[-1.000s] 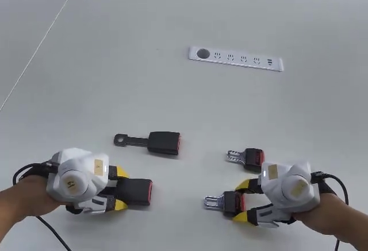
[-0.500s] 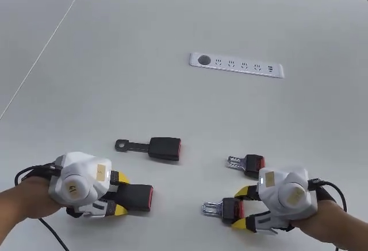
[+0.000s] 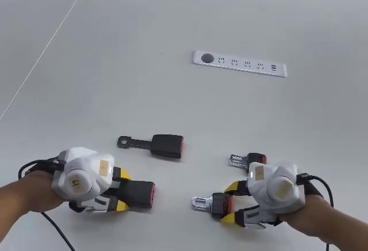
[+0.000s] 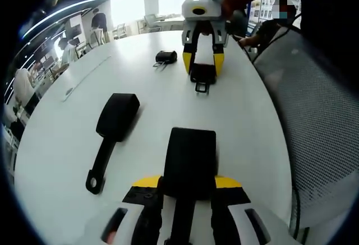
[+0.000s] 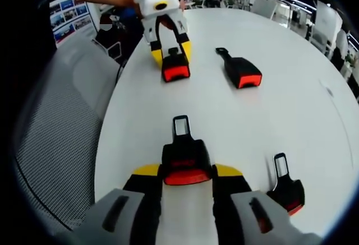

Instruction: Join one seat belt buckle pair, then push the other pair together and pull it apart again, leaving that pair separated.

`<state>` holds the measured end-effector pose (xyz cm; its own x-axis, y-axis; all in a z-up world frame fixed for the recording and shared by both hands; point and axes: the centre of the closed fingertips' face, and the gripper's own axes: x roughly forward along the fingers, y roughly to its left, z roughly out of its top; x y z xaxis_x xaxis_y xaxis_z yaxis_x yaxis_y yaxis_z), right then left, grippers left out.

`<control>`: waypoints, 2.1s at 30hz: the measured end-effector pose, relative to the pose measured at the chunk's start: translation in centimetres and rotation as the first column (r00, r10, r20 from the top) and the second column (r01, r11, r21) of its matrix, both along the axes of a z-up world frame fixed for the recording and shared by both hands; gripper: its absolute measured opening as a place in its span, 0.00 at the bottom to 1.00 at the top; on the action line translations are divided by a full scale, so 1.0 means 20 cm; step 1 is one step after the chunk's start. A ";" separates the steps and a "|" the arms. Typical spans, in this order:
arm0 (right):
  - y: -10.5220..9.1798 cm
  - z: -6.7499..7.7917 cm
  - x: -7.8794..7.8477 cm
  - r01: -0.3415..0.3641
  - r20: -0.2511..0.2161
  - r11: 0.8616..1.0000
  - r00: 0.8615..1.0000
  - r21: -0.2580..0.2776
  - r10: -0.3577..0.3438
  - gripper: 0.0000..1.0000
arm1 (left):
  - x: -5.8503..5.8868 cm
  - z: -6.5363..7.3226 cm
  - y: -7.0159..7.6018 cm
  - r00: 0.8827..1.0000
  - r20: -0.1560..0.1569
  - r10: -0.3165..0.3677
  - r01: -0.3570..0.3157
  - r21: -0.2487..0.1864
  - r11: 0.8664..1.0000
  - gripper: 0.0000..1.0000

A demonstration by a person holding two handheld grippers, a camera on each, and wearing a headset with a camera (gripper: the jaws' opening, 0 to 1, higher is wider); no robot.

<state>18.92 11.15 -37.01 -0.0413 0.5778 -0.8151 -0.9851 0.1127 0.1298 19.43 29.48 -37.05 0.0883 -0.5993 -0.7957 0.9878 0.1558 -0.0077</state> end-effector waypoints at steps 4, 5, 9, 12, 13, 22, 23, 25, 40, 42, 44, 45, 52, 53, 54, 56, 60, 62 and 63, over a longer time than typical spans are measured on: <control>0.05 0.00 0.00 -0.006 0.001 1.000 1.000 0.013 0.006 0.36 | 0.00 0.00 0.00 1.000 0.000 0.001 -0.001 -0.001 1.000 0.34; 0.07 0.01 0.00 -0.010 0.001 1.000 1.000 0.016 0.010 0.36 | 0.00 0.00 0.00 1.000 0.000 0.000 0.000 0.000 1.000 0.34; 0.12 0.01 0.01 -0.011 0.001 1.000 1.000 0.028 0.011 0.35 | 0.00 0.00 0.00 1.000 -0.001 -0.001 0.001 0.002 1.000 0.34; 0.16 0.01 0.01 -0.010 -0.003 0.999 1.000 0.037 0.011 0.35 | 0.00 0.00 0.00 1.000 -0.002 0.001 -0.001 0.003 1.000 0.34; 0.17 0.01 0.01 -0.008 -0.004 0.999 1.000 0.042 0.008 0.35 | 0.00 0.00 0.00 1.000 -0.002 0.001 -0.001 0.004 1.000 0.34; 0.27 0.02 0.03 -0.010 0.010 0.998 1.000 0.070 0.010 0.35 | 0.00 -0.01 0.01 1.000 -0.003 0.002 -0.002 0.009 1.000 0.34; 0.28 0.03 0.03 -0.011 0.010 0.997 1.000 0.072 0.010 0.35 | 0.00 -0.01 0.01 1.000 -0.003 0.003 -0.003 0.009 1.000 0.34; 0.30 0.03 0.03 -0.015 0.010 0.997 1.000 0.075 0.014 0.35 | 0.00 -0.01 0.01 1.000 -0.004 0.003 -0.003 0.010 1.000 0.34; 0.41 0.02 0.03 -0.049 0.012 0.993 0.999 0.108 0.048 0.35 | 0.00 -0.01 0.01 1.000 -0.005 0.002 -0.002 0.016 1.000 0.34; 0.42 0.02 0.03 -0.049 0.009 0.992 0.999 0.112 0.048 0.35 | 0.01 -0.01 0.01 1.000 -0.006 0.003 -0.003 0.016 1.000 0.34; 0.43 0.02 0.03 -0.048 0.007 0.992 0.999 0.117 0.048 0.35 | 0.01 -0.01 0.01 1.000 -0.005 0.003 -0.003 0.018 1.000 0.34; 0.43 0.02 0.03 -0.047 0.005 0.992 0.999 0.120 0.046 0.35 | 0.00 -0.01 0.01 1.000 -0.006 0.003 -0.003 0.018 1.000 0.34; 0.45 0.01 0.03 -0.056 0.007 0.991 0.998 0.125 0.055 0.35 | 0.00 -0.01 0.00 1.000 -0.008 0.000 0.000 0.023 1.000 0.34; 0.46 0.01 0.03 -0.056 0.007 0.990 0.998 0.128 0.056 0.35 | 0.00 -0.01 0.00 1.000 -0.008 0.000 0.000 0.024 1.000 0.34; 0.47 0.01 0.03 -0.057 0.008 0.990 0.998 0.130 0.057 0.35 | 0.00 -0.01 0.00 1.000 -0.008 -0.001 0.002 0.025 1.000 0.34; 0.48 0.01 0.03 -0.059 0.009 0.989 0.998 0.132 0.058 0.35 | 0.00 -0.01 0.00 1.000 -0.009 -0.002 0.002 0.027 1.000 0.34; 0.50 0.01 0.03 -0.061 0.010 0.989 0.998 0.136 0.060 0.35 | 0.01 -0.01 0.00 1.000 -0.010 -0.004 0.004 0.030 1.000 0.34; 0.50 0.00 0.03 -0.065 0.014 0.989 0.998 0.132 0.064 0.35 | 0.01 -0.01 0.00 1.000 -0.009 -0.005 0.005 0.031 1.000 0.34; 0.50 0.00 0.03 -0.066 0.016 0.989 0.998 0.134 0.065 0.35 | 0.01 -0.01 0.00 1.000 -0.011 -0.003 0.003 0.031 1.000 0.34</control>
